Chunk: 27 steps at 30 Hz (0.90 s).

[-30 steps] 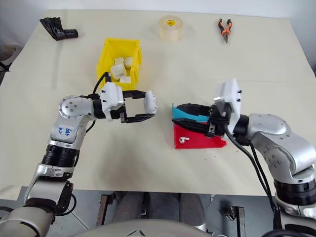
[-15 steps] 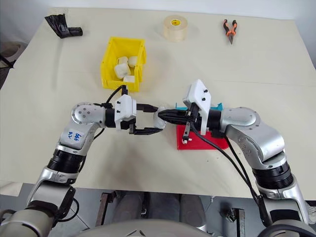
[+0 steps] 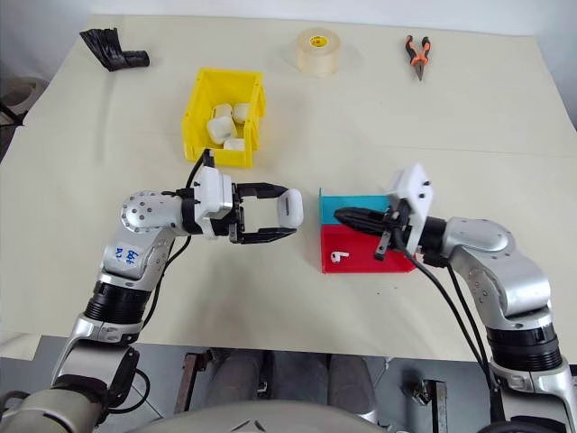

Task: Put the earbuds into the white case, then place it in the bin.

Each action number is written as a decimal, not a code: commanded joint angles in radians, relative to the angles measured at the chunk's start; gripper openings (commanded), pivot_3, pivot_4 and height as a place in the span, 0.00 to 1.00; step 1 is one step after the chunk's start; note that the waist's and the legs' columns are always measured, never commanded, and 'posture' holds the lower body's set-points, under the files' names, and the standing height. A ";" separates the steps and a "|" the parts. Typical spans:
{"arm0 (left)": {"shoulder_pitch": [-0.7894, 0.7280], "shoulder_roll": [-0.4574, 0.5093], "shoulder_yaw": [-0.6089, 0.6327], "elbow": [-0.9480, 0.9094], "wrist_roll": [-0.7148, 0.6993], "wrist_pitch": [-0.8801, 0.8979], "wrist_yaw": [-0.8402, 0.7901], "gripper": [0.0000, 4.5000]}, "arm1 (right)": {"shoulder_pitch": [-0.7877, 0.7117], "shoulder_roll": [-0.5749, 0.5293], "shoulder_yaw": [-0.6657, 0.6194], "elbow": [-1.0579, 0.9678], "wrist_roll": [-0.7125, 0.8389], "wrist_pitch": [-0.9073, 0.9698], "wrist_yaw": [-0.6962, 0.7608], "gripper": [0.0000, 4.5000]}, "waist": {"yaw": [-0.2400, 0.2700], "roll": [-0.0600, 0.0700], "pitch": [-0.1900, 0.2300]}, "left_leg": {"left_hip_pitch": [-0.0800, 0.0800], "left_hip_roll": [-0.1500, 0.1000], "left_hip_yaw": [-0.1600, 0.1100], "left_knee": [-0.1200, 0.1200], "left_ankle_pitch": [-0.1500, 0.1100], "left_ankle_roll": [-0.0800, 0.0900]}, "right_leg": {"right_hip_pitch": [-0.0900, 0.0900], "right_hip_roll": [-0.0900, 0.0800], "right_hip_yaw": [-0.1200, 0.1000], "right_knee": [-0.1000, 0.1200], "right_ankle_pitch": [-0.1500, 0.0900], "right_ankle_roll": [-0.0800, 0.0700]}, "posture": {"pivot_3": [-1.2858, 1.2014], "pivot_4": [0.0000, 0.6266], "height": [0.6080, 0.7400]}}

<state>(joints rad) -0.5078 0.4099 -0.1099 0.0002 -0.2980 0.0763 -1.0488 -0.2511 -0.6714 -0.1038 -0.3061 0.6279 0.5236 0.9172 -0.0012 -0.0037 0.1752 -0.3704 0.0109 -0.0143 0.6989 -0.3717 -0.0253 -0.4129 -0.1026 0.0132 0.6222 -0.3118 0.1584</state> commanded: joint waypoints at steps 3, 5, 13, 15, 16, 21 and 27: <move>0.081 0.001 0.135 -0.108 -0.048 0.065 0.169 0.62 | 0.144 0.007 -0.138 -0.090 0.002 -0.173 0.048 0.29 | 0.000 0.000 0.000 | 0.000 0.000 -0.001 -0.001 0.000 0.000 | 0.000 0.000 0.000 0.000 0.000 0.000 | 0.52 0.24 1.00; 0.105 -0.016 0.197 -0.140 -0.028 0.121 0.303 0.62 | 0.152 0.038 -0.167 -0.084 -0.023 -0.239 0.008 0.44 | 0.000 0.000 0.000 | 0.000 0.000 -0.001 0.000 0.000 0.000 | 0.000 0.000 0.000 0.000 0.000 0.000 | 0.52 0.24 1.00; -0.008 -0.069 0.304 -0.026 0.090 0.100 0.654 0.62 | 0.158 0.085 -0.167 -0.098 -0.042 -0.278 -0.080 0.99 | 0.005 0.000 0.000 | 0.001 0.000 -0.001 0.001 0.000 0.000 | 0.000 0.000 0.000 0.002 0.000 0.000 | 0.52 0.24 1.00; -0.057 -0.066 0.298 0.045 0.101 0.072 0.661 0.62 | 0.157 0.086 -0.163 -0.102 -0.039 -0.274 -0.084 0.99 | 0.009 0.000 0.000 | 0.001 -0.001 0.000 0.001 0.000 -0.001 | 0.001 0.000 0.000 0.002 0.000 0.000 | 0.52 0.24 1.00; -0.126 -0.065 0.290 0.142 0.119 0.041 0.672 0.62 | 0.158 0.081 -0.162 -0.103 -0.041 -0.273 -0.083 0.99 | 0.009 0.000 0.000 | 0.001 -0.001 0.000 0.001 0.000 0.000 | 0.001 0.000 -0.001 0.001 0.000 0.000 | 0.52 0.24 1.00; -0.407 -0.072 0.246 0.571 0.187 -0.078 0.677 0.62 | 0.144 0.075 -0.155 -0.113 -0.047 -0.268 -0.098 0.99 | 0.021 0.000 0.000 | 0.001 -0.002 0.000 0.000 0.000 -0.001 | 0.001 -0.001 -0.004 0.000 0.000 0.000 | 0.52 0.24 1.00; -0.567 -0.062 0.224 0.880 0.219 -0.153 0.636 0.78 | 0.147 0.090 -0.138 -0.152 -0.048 -0.264 -0.131 1.00 | 0.010 -0.001 0.000 | 0.001 -0.001 0.003 -0.001 0.000 0.000 | 0.000 -0.001 -0.009 -0.001 0.000 0.000 | 0.52 0.24 1.00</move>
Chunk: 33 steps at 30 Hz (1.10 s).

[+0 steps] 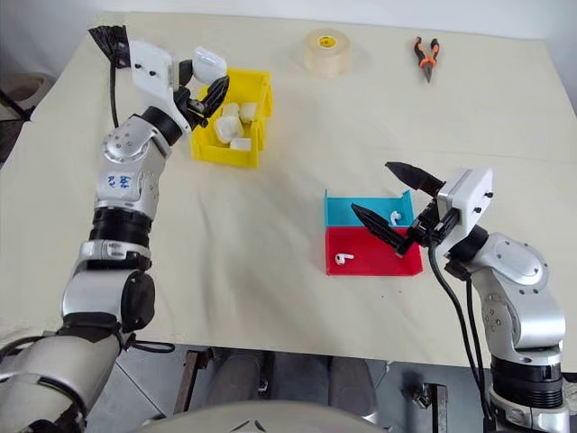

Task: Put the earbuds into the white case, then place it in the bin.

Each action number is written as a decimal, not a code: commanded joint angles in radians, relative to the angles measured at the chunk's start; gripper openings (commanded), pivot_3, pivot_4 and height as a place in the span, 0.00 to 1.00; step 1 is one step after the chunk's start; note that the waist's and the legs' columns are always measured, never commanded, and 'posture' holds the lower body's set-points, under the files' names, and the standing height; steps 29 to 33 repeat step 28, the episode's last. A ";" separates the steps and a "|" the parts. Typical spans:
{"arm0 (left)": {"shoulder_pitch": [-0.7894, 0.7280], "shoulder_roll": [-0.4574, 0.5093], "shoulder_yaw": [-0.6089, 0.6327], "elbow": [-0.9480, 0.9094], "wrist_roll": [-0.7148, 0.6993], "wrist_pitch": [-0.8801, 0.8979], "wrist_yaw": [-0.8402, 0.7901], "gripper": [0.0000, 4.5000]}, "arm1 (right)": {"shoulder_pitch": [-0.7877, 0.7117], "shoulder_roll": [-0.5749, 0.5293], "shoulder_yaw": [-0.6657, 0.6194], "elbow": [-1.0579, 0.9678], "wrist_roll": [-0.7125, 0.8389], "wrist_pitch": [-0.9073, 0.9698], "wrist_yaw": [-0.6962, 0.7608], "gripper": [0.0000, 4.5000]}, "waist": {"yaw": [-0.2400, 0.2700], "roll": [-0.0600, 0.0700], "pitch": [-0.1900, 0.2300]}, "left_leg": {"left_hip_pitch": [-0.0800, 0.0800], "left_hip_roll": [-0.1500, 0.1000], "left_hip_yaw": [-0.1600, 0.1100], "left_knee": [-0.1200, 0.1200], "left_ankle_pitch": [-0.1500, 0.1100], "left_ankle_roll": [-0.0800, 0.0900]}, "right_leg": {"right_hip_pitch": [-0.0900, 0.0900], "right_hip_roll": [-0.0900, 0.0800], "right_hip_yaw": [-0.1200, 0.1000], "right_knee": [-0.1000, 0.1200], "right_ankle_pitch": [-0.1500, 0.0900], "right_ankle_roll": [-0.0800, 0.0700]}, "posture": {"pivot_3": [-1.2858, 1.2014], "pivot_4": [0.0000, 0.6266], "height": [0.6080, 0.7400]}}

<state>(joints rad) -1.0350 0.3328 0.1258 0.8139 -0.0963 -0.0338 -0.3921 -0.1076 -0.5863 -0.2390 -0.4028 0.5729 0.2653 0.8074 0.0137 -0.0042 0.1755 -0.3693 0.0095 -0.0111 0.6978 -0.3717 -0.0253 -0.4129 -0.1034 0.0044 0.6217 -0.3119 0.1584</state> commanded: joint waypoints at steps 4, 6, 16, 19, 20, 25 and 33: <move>-0.035 0.025 -0.018 0.055 0.013 -0.050 -0.063 0.99 | 0.018 0.011 -0.001 -0.073 0.008 -0.008 -0.038 1.00 | -0.018 0.000 0.000 | 0.000 0.001 0.000 0.000 0.000 0.000 | 0.000 0.000 0.000 0.001 0.000 0.000 | 0.52 0.24 1.00; -0.007 0.035 -0.026 0.005 0.007 -0.067 -0.111 0.99 | 0.023 0.011 -0.001 -0.074 0.006 -0.012 -0.040 1.00 | -0.019 0.000 0.000 | 0.000 0.001 0.000 0.001 0.000 0.000 | 0.000 0.000 0.000 0.002 0.000 0.000 | 0.52 0.24 1.00; 0.372 0.217 -0.056 -0.629 -0.251 0.202 -0.611 0.99 | 0.043 -0.070 -0.041 -0.010 0.038 -0.013 0.082 1.00 | -0.029 0.000 0.000 | 0.001 0.002 0.000 0.001 0.000 -0.001 | -0.001 -0.001 0.000 0.003 0.000 0.000 | 0.52 0.24 1.00; 0.516 0.300 -0.031 -0.746 -0.260 0.182 -0.676 0.99 | 0.032 -0.112 -0.050 0.040 0.050 -0.008 0.145 1.00 | -0.029 0.000 0.000 | 0.001 0.002 0.000 0.001 0.000 -0.001 | 0.000 -0.001 0.000 0.004 0.000 -0.001 | 0.52 0.24 1.00; 0.557 0.310 -0.012 -0.767 -0.266 0.158 -0.679 0.99 | 0.027 -0.119 -0.052 0.060 0.048 -0.014 0.157 1.00 | -0.028 0.000 0.000 | 0.002 0.002 0.000 0.001 0.000 -0.001 | 0.000 -0.001 0.000 0.004 0.000 -0.001 | 0.52 0.24 1.00; 0.683 0.320 0.040 -0.819 -0.254 0.102 -0.626 0.99 | 0.026 -0.128 -0.064 0.137 0.007 -0.065 0.182 1.00 | -0.018 0.000 0.000 | 0.002 0.002 0.000 0.001 0.000 0.000 | 0.001 -0.001 0.001 0.004 0.000 -0.001 | 0.52 0.24 1.00; 0.722 0.308 0.048 -0.838 -0.230 0.062 -0.578 0.99 | 0.040 -0.131 -0.082 0.151 -0.003 -0.076 0.182 1.00 | -0.012 0.000 0.000 | 0.002 0.001 0.000 0.001 0.000 0.000 | 0.001 -0.003 0.001 0.004 0.000 -0.001 | 0.52 0.24 1.00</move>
